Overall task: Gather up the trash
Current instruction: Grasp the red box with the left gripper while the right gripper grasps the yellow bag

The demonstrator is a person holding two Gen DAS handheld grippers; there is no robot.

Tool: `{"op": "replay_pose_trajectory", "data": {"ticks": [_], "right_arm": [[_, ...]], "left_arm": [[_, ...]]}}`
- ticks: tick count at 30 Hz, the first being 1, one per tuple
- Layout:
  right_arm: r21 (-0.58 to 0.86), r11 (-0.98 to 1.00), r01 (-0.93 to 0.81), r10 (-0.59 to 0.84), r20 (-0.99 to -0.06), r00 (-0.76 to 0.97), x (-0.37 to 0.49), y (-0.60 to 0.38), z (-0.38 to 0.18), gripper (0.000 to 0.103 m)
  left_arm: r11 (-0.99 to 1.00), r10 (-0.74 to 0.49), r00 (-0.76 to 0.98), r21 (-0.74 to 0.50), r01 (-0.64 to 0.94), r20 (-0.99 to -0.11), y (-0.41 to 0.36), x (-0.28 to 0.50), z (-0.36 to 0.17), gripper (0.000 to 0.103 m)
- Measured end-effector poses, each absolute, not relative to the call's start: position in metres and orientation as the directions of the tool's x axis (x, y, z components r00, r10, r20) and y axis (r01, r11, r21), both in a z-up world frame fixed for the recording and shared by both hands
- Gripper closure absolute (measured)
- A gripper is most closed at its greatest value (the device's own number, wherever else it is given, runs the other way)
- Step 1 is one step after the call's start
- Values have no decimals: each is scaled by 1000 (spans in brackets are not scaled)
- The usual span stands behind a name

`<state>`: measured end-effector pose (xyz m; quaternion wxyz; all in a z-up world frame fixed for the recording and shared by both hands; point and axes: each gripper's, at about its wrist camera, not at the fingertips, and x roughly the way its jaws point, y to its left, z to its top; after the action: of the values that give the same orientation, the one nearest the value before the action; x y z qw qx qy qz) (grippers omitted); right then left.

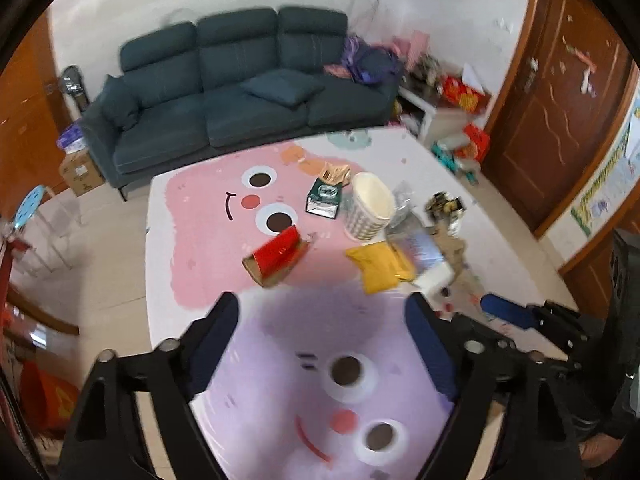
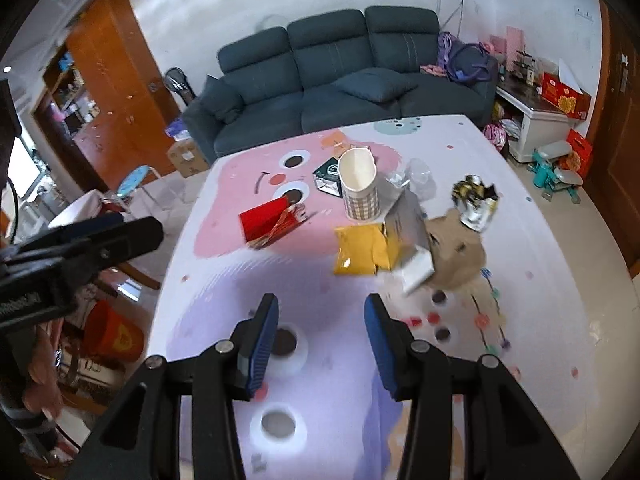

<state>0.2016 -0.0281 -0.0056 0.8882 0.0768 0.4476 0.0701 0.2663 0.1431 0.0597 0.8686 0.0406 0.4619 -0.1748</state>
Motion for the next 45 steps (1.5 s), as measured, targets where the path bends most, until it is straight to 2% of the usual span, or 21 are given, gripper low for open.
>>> {"op": "replay_pose_trajectory", "data": {"ticks": [5,7,10,19,28,31,33,40,45], "right_arm": [[166,986,-7,141,-817,559,259,-21,-35,57],[141,990,5,116,-832,542,279,-18,-48,49],[121,993,8,99,-848,521,302,-12,-63,48],[1,1000,15,-6,-889,459,338,-4,-111,46],[-55,998,-6,-47,-900,434,343,3,-134,46],[-25,1000,12,-28,-902,431,344,-1,-133,47],[-9,999,31,-22,-902,431,343,-6,-133,53],[50,996,67,17,-902,430,340,-14,-129,68],[136,987,83,88,-899,429,334,-18,-125,74]], "left_arm": [[909,-284,450,-88,408,-846,148,332,30,11],[900,-272,435,-67,431,-858,145,355,14,8],[885,-259,402,-49,463,-878,138,377,-8,8],[848,-192,298,-5,530,-935,118,408,-71,7],[855,-148,275,17,519,-950,113,418,-100,9],[860,-152,253,-1,511,-955,116,421,-108,27],[865,-154,231,-18,502,-961,119,422,-111,45],[890,-201,212,-87,448,-956,133,426,-115,51],[898,-221,202,-118,424,-954,137,416,-113,63]]}}
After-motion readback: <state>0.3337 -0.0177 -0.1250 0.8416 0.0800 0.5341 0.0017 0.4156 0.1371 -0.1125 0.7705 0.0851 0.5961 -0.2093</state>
